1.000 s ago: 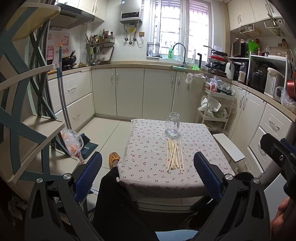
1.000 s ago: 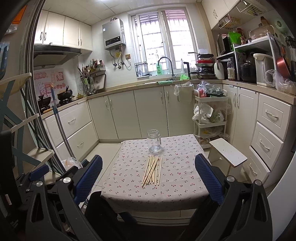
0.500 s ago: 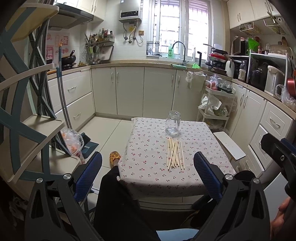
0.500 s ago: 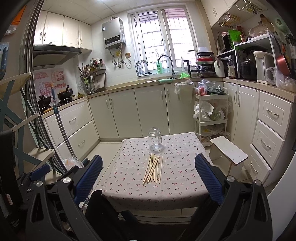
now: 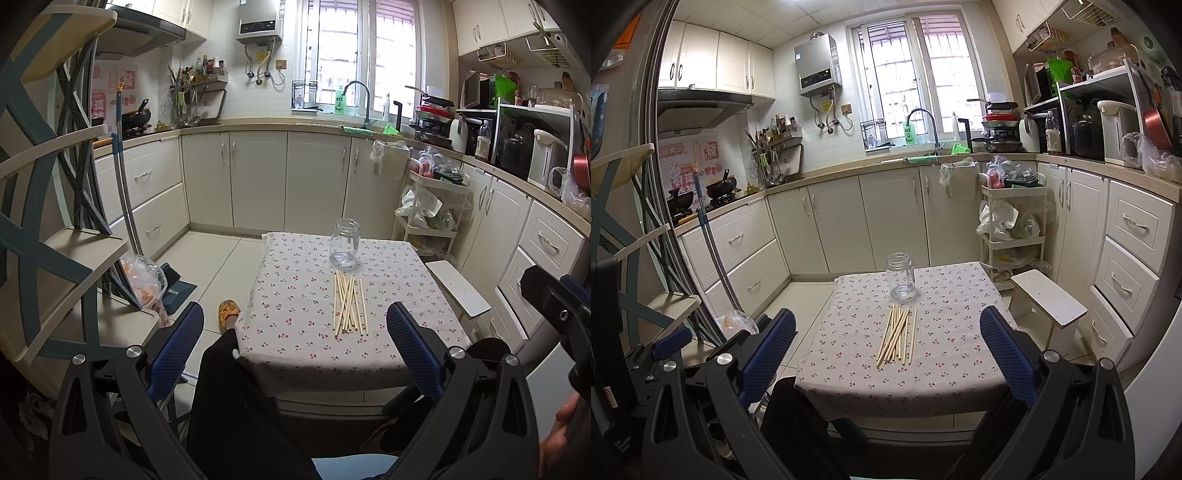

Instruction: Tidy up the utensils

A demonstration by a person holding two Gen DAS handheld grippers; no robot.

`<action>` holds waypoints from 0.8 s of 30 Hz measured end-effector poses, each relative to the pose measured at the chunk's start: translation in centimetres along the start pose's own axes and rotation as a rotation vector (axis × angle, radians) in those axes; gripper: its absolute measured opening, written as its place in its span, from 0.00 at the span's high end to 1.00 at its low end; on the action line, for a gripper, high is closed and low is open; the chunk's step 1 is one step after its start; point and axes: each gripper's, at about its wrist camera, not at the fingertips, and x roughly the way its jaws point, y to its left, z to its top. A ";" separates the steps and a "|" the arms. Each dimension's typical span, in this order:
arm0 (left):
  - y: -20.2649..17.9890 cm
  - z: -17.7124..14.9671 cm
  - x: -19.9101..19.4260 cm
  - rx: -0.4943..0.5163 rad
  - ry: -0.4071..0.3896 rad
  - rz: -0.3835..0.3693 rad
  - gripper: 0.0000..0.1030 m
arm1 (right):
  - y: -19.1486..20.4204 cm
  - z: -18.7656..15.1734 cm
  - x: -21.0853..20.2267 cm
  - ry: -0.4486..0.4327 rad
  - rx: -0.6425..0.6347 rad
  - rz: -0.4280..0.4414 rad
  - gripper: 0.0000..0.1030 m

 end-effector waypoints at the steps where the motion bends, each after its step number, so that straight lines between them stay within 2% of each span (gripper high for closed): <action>1: -0.1 0.0 0.0 0.001 -0.001 0.000 0.08 | 0.1 0.1 0.0 0.000 0.000 0.000 0.07; 24: 0.0 -0.3 0.2 0.001 0.005 0.000 0.08 | 0.4 -0.3 0.0 0.006 0.000 0.000 0.07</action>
